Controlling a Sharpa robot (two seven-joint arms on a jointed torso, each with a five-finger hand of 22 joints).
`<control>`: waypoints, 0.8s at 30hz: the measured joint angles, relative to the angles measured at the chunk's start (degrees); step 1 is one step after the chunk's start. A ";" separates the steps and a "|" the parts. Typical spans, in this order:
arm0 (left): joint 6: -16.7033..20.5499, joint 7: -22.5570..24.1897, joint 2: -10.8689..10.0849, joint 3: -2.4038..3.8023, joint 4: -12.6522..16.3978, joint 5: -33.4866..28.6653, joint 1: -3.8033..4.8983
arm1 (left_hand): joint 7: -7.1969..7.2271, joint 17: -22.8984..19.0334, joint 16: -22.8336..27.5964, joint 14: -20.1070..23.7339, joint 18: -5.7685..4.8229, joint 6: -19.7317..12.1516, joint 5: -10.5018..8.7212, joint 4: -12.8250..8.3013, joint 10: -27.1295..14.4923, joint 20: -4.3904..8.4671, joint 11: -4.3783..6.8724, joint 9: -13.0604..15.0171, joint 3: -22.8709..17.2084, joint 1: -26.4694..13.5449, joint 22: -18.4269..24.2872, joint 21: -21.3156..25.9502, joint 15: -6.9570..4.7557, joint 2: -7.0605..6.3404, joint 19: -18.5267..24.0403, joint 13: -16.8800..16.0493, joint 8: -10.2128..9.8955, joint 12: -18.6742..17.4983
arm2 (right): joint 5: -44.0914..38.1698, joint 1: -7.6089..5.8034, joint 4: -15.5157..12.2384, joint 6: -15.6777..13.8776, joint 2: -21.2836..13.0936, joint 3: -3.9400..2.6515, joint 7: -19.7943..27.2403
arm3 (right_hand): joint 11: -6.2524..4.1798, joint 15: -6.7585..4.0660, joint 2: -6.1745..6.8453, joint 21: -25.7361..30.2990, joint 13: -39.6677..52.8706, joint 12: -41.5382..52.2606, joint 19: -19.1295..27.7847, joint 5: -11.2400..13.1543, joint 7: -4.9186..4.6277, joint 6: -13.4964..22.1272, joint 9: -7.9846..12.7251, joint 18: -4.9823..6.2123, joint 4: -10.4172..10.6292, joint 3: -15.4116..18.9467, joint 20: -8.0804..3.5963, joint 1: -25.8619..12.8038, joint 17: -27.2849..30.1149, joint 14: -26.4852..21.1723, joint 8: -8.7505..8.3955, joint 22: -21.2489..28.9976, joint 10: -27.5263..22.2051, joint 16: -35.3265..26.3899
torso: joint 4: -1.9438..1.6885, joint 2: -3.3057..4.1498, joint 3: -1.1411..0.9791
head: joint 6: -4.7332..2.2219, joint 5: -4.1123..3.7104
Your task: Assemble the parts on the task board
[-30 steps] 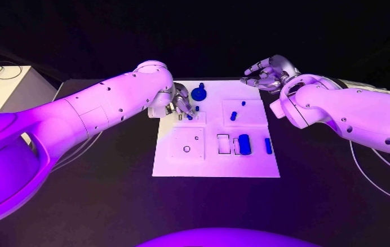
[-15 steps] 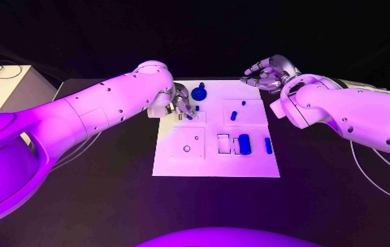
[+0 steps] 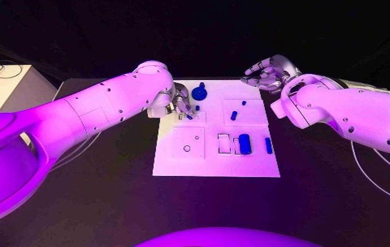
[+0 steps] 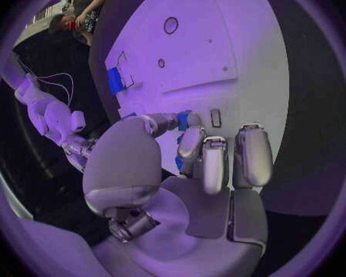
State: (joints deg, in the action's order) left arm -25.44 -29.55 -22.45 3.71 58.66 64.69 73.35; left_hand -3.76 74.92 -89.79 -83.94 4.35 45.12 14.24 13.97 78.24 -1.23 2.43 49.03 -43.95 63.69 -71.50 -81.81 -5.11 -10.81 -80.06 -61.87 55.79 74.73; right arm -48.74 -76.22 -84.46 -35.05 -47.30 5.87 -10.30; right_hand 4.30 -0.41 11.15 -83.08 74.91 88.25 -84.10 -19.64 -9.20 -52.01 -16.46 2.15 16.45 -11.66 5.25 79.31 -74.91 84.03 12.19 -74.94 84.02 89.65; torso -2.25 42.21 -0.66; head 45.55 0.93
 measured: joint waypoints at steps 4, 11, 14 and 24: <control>0.01 0.08 -0.03 0.00 0.01 0.01 0.00 | 0.12 0.00 0.00 0.00 0.00 0.15 -0.01 0.00 0.00 0.00 0.00 0.03 0.00 0.00 0.00 0.00 0.00 0.00 0.00 0.00 0.10 0.00 | 0.00 0.00 -0.01 0.02 -0.02 0.00 0.00 | 0.00 0.00 0.00 0.00 0.00 0.00 0.00 0.00 0.00 0.00 0.00 0.00 0.00 0.00 0.00 0.00 0.00 0.00 0.00 0.00 0.00 0.00 | 0.01 0.03 -0.02 | 0.07 0.09; -0.04 0.13 0.00 0.00 -0.12 -0.15 0.00 | 0.08 0.00 0.00 0.00 0.00 0.28 -0.03 0.00 0.00 0.00 0.00 0.17 0.00 -0.38 -0.18 0.00 0.00 0.38 0.00 0.01 0.10 0.00 | 0.00 0.00 -0.02 0.03 -0.04 0.00 -0.01 | 0.00 0.00 0.00 0.00 0.00 0.00 0.00 0.00 0.00 0.00 0.00 0.00 0.00 0.00 0.00 0.00 0.00 0.00 0.00 0.01 0.00 0.00 | -0.01 0.01 -0.05 | 0.23 0.16; -0.06 0.13 0.05 -0.01 -0.21 -0.19 0.00 | 0.08 0.00 0.00 0.00 0.00 0.29 -0.03 -0.16 0.00 0.00 0.00 0.17 0.16 -0.61 -0.18 0.00 0.00 0.62 0.00 0.01 0.10 0.00 | 0.00 0.00 -0.03 0.04 -0.04 0.00 -0.01 | 0.00 0.00 0.00 0.00 0.00 0.00 0.00 0.00 0.00 0.00 0.00 0.00 0.00 0.00 0.00 0.00 0.00 0.00 0.00 0.01 0.00 0.00 | 0.00 -0.01 -0.05 | 0.25 0.18; -0.23 -0.06 0.38 -0.03 -0.78 -0.50 0.06 | 0.20 0.00 0.00 0.00 0.00 0.80 -0.27 -1.28 0.24 0.00 0.19 0.83 1.28 -1.82 -0.26 0.00 0.00 1.82 0.00 -0.16 0.10 0.00 | 0.00 0.00 -0.05 0.05 -0.04 0.00 -0.02 | 0.00 0.00 0.00 0.00 0.00 0.00 0.00 0.00 0.00 0.00 0.00 0.00 0.00 0.00 0.00 0.00 0.00 0.00 0.00 0.02 0.00 0.00 | 0.07 -0.02 -0.04 | 0.22 0.19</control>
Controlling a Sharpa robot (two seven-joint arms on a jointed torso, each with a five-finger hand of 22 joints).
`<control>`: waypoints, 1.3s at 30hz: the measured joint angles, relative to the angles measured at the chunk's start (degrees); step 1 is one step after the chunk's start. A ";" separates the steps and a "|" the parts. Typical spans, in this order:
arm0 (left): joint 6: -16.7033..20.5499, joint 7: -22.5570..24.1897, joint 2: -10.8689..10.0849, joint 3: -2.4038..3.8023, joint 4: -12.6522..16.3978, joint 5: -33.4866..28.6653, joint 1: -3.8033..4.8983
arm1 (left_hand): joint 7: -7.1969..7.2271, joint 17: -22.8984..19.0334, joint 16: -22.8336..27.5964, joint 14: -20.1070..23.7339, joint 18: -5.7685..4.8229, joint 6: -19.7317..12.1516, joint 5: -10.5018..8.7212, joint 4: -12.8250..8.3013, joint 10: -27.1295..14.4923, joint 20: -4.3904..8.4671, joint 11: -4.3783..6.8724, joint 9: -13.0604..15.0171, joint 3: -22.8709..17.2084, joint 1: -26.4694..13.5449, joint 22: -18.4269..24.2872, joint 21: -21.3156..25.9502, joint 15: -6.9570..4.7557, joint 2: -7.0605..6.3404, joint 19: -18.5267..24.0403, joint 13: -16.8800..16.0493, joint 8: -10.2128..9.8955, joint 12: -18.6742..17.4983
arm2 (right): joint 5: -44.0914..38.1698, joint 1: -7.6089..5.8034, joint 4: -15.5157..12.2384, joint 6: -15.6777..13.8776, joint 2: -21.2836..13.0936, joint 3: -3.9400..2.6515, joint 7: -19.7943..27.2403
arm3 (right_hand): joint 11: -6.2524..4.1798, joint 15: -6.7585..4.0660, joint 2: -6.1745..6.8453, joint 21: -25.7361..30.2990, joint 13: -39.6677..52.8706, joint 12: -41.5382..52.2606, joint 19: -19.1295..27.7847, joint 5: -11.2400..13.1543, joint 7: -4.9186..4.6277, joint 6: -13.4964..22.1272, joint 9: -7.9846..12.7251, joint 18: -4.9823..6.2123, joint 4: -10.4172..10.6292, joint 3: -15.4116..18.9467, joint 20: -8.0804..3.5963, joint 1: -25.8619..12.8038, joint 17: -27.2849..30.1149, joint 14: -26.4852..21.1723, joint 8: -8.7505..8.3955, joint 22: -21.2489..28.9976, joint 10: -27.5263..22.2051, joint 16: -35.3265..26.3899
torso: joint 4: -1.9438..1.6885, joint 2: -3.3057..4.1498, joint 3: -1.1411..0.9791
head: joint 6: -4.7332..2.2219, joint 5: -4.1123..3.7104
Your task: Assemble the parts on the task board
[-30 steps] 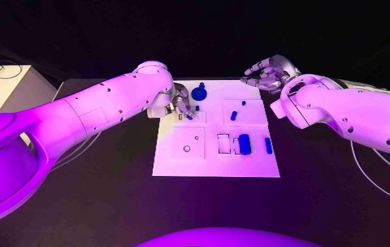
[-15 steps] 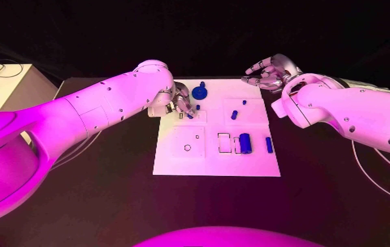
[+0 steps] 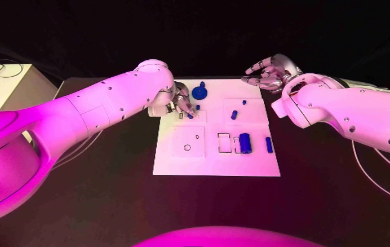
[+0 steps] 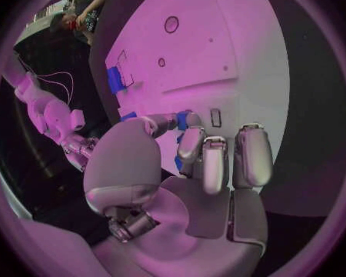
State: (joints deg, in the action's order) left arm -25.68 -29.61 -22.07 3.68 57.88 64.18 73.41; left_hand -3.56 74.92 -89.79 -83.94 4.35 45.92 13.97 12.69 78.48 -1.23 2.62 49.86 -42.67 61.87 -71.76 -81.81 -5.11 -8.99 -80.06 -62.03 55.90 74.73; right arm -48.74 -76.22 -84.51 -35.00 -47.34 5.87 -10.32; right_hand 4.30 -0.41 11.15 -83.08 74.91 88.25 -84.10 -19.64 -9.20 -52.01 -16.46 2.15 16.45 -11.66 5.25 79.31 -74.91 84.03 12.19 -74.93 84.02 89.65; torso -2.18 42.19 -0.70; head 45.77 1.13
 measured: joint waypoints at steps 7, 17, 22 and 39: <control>0.20 -0.08 0.10 -0.09 -0.31 -0.07 0.02 | 1.79 0.00 0.00 0.00 0.00 2.41 -0.46 -1.17 0.07 0.00 -0.07 0.17 1.17 -2.00 0.00 0.00 0.00 0.72 0.00 0.00 -0.35 0.00 | 0.00 0.00 -0.09 0.01 -0.02 0.00 0.00 | 0.00 0.00 0.00 0.00 0.00 0.00 0.00 0.00 0.00 0.00 0.00 0.00 0.00 0.00 0.00 0.00 0.00 0.00 0.00 0.01 0.00 0.00 | -0.01 0.01 -0.01 | 0.06 -0.08; 0.60 -0.14 0.26 -0.17 -0.54 0.17 0.00 | 2.57 0.00 0.00 0.00 0.00 3.33 -0.95 -2.07 0.06 0.00 -0.07 0.35 2.07 -2.30 0.01 0.00 0.00 0.56 0.00 -0.11 -0.66 0.00 | 0.00 0.00 -0.25 0.01 -0.05 0.00 0.00 | 0.00 0.00 0.00 0.26 0.00 0.00 0.00 0.00 0.00 0.00 0.00 0.00 0.00 0.00 0.00 0.00 0.00 0.00 0.00 0.01 0.00 0.00 | -0.02 0.01 0.00 | 0.04 -0.07; 0.69 -0.16 0.32 -0.22 -0.61 0.24 0.00 | 2.57 0.00 0.00 0.00 0.00 3.34 -0.95 -2.22 0.06 0.00 -0.07 0.35 2.22 -2.53 0.01 0.00 0.00 0.34 0.00 -0.11 -0.66 0.00 | 0.00 0.00 -0.29 0.01 -0.07 0.00 0.00 | 0.00 0.00 0.00 0.26 0.00 0.00 0.00 0.00 0.00 0.00 0.00 0.00 0.00 0.00 0.00 0.00 0.00 0.00 0.00 0.02 0.00 0.00 | -0.02 0.01 0.00 | 0.04 -0.12; 1.47 -0.15 -0.04 -0.41 -0.42 0.61 -0.13 | 3.58 0.00 0.00 0.00 0.00 3.95 -2.19 2.12 0.27 0.21 0.14 0.88 11.41 -2.85 -0.04 0.00 0.00 -1.52 -0.21 -0.24 -1.67 0.00 | 0.00 0.00 -0.34 0.01 -0.16 0.00 0.04 | 0.00 0.00 0.00 0.26 0.00 0.00 0.00 0.00 0.00 0.00 0.00 0.00 0.00 0.00 0.00 0.00 0.00 0.00 0.00 -0.02 0.00 0.00 | -0.05 -0.02 0.02 | 0.08 -0.22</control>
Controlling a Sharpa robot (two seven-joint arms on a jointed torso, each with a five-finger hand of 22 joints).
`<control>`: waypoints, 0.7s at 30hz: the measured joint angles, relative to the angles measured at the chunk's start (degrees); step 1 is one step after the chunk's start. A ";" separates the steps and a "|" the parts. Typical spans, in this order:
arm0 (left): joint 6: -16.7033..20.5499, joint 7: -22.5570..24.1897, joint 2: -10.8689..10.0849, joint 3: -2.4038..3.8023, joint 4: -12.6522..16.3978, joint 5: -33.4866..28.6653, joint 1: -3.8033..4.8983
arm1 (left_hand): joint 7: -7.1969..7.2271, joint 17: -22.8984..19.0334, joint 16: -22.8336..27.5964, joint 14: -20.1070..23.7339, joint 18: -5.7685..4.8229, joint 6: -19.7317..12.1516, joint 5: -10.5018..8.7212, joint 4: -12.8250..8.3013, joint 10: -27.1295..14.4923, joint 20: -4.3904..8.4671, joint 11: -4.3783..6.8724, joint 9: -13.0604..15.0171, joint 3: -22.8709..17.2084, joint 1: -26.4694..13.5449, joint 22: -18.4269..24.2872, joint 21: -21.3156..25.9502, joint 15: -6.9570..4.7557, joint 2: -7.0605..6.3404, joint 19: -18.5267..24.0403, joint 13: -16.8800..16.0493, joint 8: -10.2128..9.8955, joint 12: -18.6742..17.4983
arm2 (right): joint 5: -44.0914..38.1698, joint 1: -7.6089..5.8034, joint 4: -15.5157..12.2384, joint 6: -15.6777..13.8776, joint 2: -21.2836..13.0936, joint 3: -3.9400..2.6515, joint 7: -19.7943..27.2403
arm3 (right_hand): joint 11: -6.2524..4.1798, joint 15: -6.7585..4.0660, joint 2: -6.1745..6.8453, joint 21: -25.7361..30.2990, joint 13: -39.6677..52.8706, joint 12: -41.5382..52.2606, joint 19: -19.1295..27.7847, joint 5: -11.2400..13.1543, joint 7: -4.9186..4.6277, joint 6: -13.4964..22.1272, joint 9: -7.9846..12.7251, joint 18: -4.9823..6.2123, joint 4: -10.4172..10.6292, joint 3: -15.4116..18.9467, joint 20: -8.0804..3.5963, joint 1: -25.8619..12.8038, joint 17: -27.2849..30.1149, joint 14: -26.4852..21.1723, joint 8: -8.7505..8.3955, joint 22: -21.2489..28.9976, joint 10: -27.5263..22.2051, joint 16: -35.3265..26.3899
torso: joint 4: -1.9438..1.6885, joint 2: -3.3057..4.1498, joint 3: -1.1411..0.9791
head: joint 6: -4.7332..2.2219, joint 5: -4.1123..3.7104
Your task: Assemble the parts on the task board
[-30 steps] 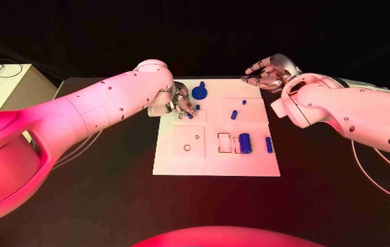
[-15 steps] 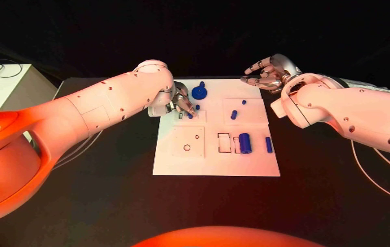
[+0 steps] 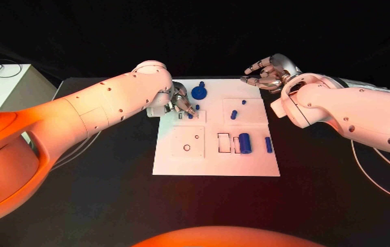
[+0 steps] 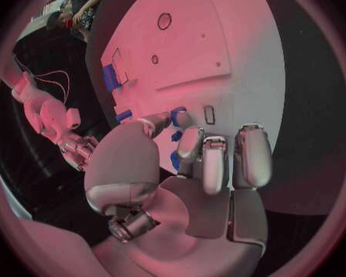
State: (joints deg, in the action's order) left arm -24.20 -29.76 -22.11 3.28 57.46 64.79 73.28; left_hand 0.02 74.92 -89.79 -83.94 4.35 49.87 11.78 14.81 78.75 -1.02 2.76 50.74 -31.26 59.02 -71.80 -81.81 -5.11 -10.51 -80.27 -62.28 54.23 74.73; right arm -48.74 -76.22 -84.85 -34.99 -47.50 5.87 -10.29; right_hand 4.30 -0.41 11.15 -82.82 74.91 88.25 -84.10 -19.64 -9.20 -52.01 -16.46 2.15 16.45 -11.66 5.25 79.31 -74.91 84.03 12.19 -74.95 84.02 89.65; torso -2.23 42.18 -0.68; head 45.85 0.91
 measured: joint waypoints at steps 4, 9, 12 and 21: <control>0.50 -0.01 -0.16 -0.02 0.27 0.13 -0.10 | -0.22 0.00 0.00 0.00 0.00 0.42 -3.62 1.73 0.00 0.00 0.00 0.17 3.80 -0.33 -0.01 0.00 0.00 -0.33 0.00 -0.05 -0.33 0.00 | 0.00 0.00 0.01 0.00 0.01 0.00 0.01 | 0.00 0.00 0.00 0.00 0.00 0.00 0.00 0.00 0.00 0.00 0.00 0.00 0.00 0.00 0.00 0.00 0.00 0.00 0.00 0.00 0.00 0.00 | 0.02 0.00 -0.02 | -0.07 0.00; 1.15 -0.02 -0.37 -0.02 0.68 0.29 -0.24 | -0.23 0.00 0.00 0.00 0.00 0.45 -8.61 2.02 0.00 0.00 0.00 0.26 6.45 -0.79 -0.05 0.00 0.00 0.13 0.00 -0.09 -0.56 0.00 | 0.00 0.00 0.02 0.00 0.02 0.00 0.02 | 0.00 0.00 0.00 0.00 0.00 0.00 0.00 0.00 0.00 0.00 0.00 0.00 0.00 0.00 0.00 0.00 0.00 0.00 0.00 0.00 0.00 0.00 | 0.02 0.01 -0.02 | -0.17 -0.03; 1.53 -0.02 -0.59 -0.01 1.04 0.31 -0.32 | -0.23 0.00 0.00 0.00 0.00 0.46 -8.64 2.02 0.00 0.00 0.00 0.29 6.77 -0.79 -0.05 0.00 0.00 0.13 0.00 -0.12 -0.56 0.00 | 0.00 0.00 0.03 0.00 0.02 0.00 0.03 | 0.00 0.00 0.00 0.00 0.00 0.00 0.00 0.00 0.00 0.00 0.00 0.00 0.00 0.00 0.00 0.00 0.00 0.00 0.00 0.01 0.00 0.00 | 0.02 0.03 -0.01 | -0.21 -0.08; 2.64 0.02 -2.16 0.06 3.36 0.56 -0.78 | -0.19 0.00 0.00 0.00 0.00 0.39 -8.64 2.03 -0.01 0.00 -0.01 0.36 7.71 -1.32 -0.04 0.00 0.00 0.05 0.00 -0.12 -0.78 0.00 | 0.01 0.00 0.06 0.00 -0.01 0.00 0.03 | 0.00 0.00 0.00 0.00 0.00 0.00 0.00 0.00 0.00 0.00 0.00 0.00 0.00 0.00 0.00 0.00 0.00 0.00 0.00 0.01 0.00 0.00 | 0.01 0.02 0.02 | -0.46 -0.14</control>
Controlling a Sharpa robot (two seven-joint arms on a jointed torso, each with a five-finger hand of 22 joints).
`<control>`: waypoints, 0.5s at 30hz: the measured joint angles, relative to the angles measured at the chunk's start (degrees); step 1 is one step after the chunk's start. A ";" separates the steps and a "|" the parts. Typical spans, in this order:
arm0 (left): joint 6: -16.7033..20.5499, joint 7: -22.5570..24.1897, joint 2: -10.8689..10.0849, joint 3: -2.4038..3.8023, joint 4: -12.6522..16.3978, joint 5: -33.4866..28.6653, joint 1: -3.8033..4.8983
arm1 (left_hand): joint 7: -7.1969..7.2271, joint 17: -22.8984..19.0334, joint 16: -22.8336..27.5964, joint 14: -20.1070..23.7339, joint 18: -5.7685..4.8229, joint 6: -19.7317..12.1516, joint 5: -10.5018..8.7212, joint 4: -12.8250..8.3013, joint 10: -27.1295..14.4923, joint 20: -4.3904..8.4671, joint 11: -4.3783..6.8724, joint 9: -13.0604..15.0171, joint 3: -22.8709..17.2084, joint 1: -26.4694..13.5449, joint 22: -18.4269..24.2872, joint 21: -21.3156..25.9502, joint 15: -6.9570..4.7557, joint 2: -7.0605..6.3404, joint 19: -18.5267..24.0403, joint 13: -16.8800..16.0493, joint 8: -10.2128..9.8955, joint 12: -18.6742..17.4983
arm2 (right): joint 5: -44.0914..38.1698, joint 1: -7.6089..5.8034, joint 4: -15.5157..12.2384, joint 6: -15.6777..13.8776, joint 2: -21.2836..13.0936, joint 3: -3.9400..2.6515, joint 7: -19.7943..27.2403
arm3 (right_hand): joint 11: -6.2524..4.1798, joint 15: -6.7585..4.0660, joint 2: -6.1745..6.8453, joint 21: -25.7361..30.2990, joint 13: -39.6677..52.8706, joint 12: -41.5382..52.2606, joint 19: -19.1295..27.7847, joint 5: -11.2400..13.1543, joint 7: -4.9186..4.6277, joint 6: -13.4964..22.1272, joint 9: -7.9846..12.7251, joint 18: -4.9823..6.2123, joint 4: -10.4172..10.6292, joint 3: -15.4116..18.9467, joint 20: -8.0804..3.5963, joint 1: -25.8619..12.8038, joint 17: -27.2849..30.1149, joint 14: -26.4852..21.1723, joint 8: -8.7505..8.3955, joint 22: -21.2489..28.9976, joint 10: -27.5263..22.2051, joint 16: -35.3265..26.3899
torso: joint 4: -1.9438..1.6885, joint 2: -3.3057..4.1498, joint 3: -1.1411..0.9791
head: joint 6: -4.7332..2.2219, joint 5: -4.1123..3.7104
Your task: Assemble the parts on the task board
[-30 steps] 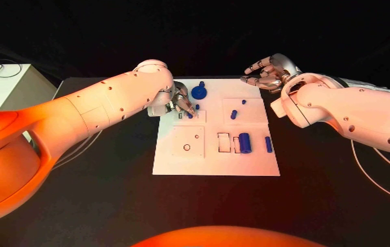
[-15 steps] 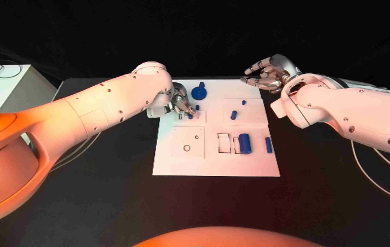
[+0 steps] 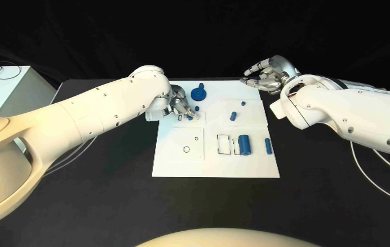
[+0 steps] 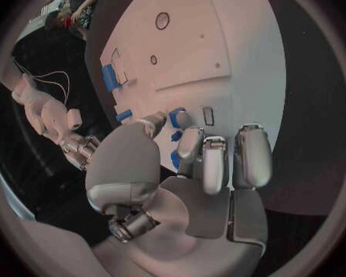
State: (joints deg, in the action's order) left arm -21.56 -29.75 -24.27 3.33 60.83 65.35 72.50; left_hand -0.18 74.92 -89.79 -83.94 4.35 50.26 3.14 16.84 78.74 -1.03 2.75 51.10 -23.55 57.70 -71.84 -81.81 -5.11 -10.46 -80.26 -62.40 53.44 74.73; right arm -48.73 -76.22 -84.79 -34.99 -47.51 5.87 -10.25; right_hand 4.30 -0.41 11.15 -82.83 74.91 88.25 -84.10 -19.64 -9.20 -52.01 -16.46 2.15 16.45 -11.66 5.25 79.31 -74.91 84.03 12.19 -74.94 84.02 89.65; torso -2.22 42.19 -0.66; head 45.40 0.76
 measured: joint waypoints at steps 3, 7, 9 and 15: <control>0.05 -0.07 -0.80 0.35 1.20 0.28 -0.38 | -0.01 0.00 0.00 0.00 0.00 0.00 0.00 0.00 0.00 0.00 0.00 0.00 0.32 0.00 0.00 0.00 0.00 0.00 0.00 0.09 0.11 0.00 | 0.01 0.03 0.03 0.00 0.00 0.00 0.01 | 0.00 0.00 0.00 0.00 0.00 0.00 0.00 0.00 0.00 0.00 0.00 0.00 0.00 0.00 0.00 0.00 0.00 0.00 0.00 0.00 0.00 0.00 | -0.04 -0.06 0.02 | -0.08 -0.01; 0.09 -0.36 -1.84 2.11 3.15 0.65 -0.70 | -0.15 0.00 0.00 0.00 0.00 -0.13 0.00 -0.07 -0.16 0.00 0.15 0.00 0.60 0.00 0.42 0.43 0.00 0.00 0.00 0.76 -0.17 -0.42 | 0.02 0.03 0.13 0.00 0.00 0.00 0.03 | 0.00 0.00 0.00 0.00 0.00 0.00 0.00 0.00 0.00 0.00 0.05 0.00 0.16 -0.16 0.00 0.00 0.00 0.00 0.00 0.01 0.00 0.00 | -0.07 -0.10 0.03 | -0.39 -0.01; 0.24 -0.41 -2.29 3.31 4.21 0.77 -0.66 | -0.65 0.00 0.17 0.00 0.00 -0.64 0.00 -0.10 -0.67 0.04 0.19 0.00 1.20 0.00 0.84 0.57 0.00 0.00 0.04 1.46 -0.72 -0.89 | 0.05 0.03 0.21 0.00 0.00 0.00 0.03 | 0.00 0.00 0.00 0.00 0.00 0.00 0.00 0.00 0.00 0.00 0.05 0.00 0.16 -0.16 0.00 0.00 0.00 0.00 0.00 0.01 0.00 0.00 | -0.07 -0.11 0.03 | -0.61 0.02; 1.34 -0.40 -4.16 6.70 7.52 0.75 -0.57 | -3.30 0.00 3.68 -0.09 0.00 -5.32 0.00 0.00 -6.50 -1.48 -2.17 -4.37 3.17 2.37 7.06 4.46 1.14 2.11 3.76 8.46 -8.90 -5.71 | 0.18 0.20 0.30 0.00 0.05 -0.01 0.08 | 0.00 0.00 0.00 0.00 0.00 0.00 0.00 0.00 0.00 0.00 0.05 0.00 0.16 -0.16 0.00 0.00 0.00 0.00 0.00 0.01 0.00 0.00 | 0.04 -0.09 0.07 | -1.43 0.08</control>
State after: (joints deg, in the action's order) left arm -20.22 -30.14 -28.42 10.04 68.35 66.10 71.93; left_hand -3.48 74.92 -86.11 -84.04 4.35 44.94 3.14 16.84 72.24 -2.51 0.58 46.73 -20.38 60.07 -64.78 -77.34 -3.97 -8.35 -76.51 -53.94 44.55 69.02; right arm -48.55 -76.02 -84.48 -34.99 -47.46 5.86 -10.17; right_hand 4.30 -0.41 11.15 -82.83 74.91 88.25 -84.10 -19.64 -9.20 -52.01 -16.42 2.15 16.60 -11.82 5.25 79.31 -74.91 84.03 12.19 -74.92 84.02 89.65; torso -2.19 42.11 -0.59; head 43.97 0.85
